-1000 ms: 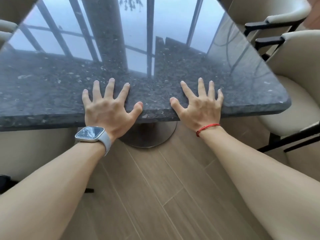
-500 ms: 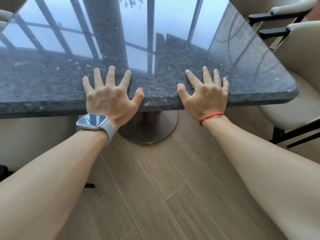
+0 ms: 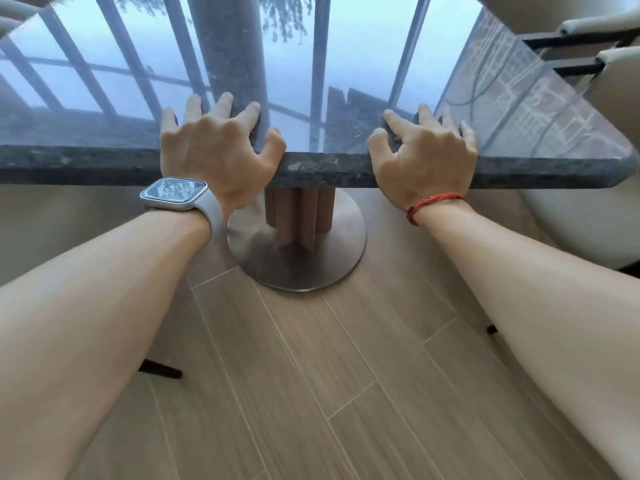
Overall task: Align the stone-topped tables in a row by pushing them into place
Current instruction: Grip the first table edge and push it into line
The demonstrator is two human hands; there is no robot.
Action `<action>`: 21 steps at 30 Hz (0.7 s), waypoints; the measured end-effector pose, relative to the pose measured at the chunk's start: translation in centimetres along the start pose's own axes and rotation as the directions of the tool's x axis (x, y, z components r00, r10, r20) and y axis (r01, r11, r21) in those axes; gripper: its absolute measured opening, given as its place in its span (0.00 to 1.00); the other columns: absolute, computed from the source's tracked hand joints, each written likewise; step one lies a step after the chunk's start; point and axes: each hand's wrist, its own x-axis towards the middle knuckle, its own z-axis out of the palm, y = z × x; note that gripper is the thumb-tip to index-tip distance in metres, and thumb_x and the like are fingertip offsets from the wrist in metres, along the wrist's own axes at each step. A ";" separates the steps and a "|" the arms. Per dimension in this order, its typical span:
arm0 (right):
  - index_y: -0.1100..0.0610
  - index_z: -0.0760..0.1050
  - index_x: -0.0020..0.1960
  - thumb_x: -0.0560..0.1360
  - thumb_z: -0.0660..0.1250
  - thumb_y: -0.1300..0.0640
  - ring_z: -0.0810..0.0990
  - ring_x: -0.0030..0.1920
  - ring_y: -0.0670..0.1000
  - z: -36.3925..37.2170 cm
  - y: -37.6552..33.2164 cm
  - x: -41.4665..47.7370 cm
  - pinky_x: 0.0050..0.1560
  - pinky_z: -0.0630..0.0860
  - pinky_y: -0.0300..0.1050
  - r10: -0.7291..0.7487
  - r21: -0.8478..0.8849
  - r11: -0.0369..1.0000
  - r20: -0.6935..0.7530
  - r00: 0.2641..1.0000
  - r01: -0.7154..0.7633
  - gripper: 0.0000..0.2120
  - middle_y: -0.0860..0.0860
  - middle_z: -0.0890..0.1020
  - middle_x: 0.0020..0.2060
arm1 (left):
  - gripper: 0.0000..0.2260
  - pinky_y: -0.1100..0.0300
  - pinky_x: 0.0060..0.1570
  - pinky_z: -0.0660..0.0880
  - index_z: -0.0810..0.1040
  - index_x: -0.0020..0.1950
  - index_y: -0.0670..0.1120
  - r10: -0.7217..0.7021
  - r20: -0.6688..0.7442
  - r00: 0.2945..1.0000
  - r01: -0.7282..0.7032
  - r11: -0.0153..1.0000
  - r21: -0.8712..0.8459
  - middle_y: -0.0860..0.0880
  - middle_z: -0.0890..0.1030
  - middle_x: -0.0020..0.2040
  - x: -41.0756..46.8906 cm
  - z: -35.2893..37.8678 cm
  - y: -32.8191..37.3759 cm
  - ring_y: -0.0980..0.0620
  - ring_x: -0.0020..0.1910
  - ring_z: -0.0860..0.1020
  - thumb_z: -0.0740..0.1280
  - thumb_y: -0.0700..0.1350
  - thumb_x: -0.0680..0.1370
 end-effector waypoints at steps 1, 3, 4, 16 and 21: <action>0.42 0.78 0.67 0.74 0.46 0.37 0.73 0.70 0.63 0.0 0.1 0.0 0.74 0.61 0.61 -0.001 -0.004 1.000 -0.004 1.000 0.001 0.31 0.57 0.79 0.68 | 0.26 0.44 0.58 0.70 0.79 0.61 0.49 0.003 -0.002 1.000 -0.003 1.000 0.001 0.42 0.81 0.59 0.1 0.0 0.0 0.35 0.56 0.76 0.49 0.61 0.80; 0.42 0.79 0.66 0.74 0.47 0.38 0.73 0.70 0.63 0.1 0.1 0.0 0.73 0.62 0.60 -0.005 0.003 1.000 -0.016 1.000 0.005 0.30 0.57 0.79 0.67 | 0.26 0.44 0.59 0.70 0.80 0.63 0.49 0.011 -0.005 1.000 -0.011 1.000 -0.001 0.42 0.82 0.61 0.2 0.2 0.0 0.35 0.57 0.76 0.49 0.61 0.79; 0.43 0.79 0.66 0.74 0.48 0.38 0.73 0.70 0.64 0.2 0.1 0.0 0.73 0.62 0.60 -0.007 0.006 1.000 -0.021 1.000 0.007 0.29 0.58 0.79 0.67 | 0.27 0.43 0.59 0.69 0.80 0.64 0.50 0.013 -0.003 1.000 -0.013 1.000 -0.004 0.42 0.82 0.63 0.2 0.3 0.1 0.35 0.58 0.76 0.49 0.61 0.79; 0.44 0.80 0.65 0.74 0.49 0.39 0.71 0.72 0.65 -0.1 0.1 -0.2 0.74 0.61 0.60 -0.010 0.019 1.000 -0.013 1.000 0.010 0.29 0.60 0.78 0.68 | 0.28 0.41 0.67 0.68 0.79 0.66 0.52 -0.019 0.034 0.999 0.019 1.000 -0.017 0.43 0.81 0.66 0.1 0.0 0.2 0.35 0.62 0.76 0.48 0.62 0.79; 0.45 0.80 0.65 0.74 0.50 0.39 0.70 0.73 0.64 -0.2 0.1 -0.1 0.74 0.61 0.60 -0.012 0.019 1.000 -0.002 1.000 0.012 0.28 0.60 0.78 0.68 | 0.29 0.39 0.69 0.67 0.78 0.69 0.53 -0.030 0.064 0.998 0.032 0.999 -0.021 0.43 0.80 0.68 0.1 -0.2 0.3 0.35 0.64 0.75 0.47 0.62 0.78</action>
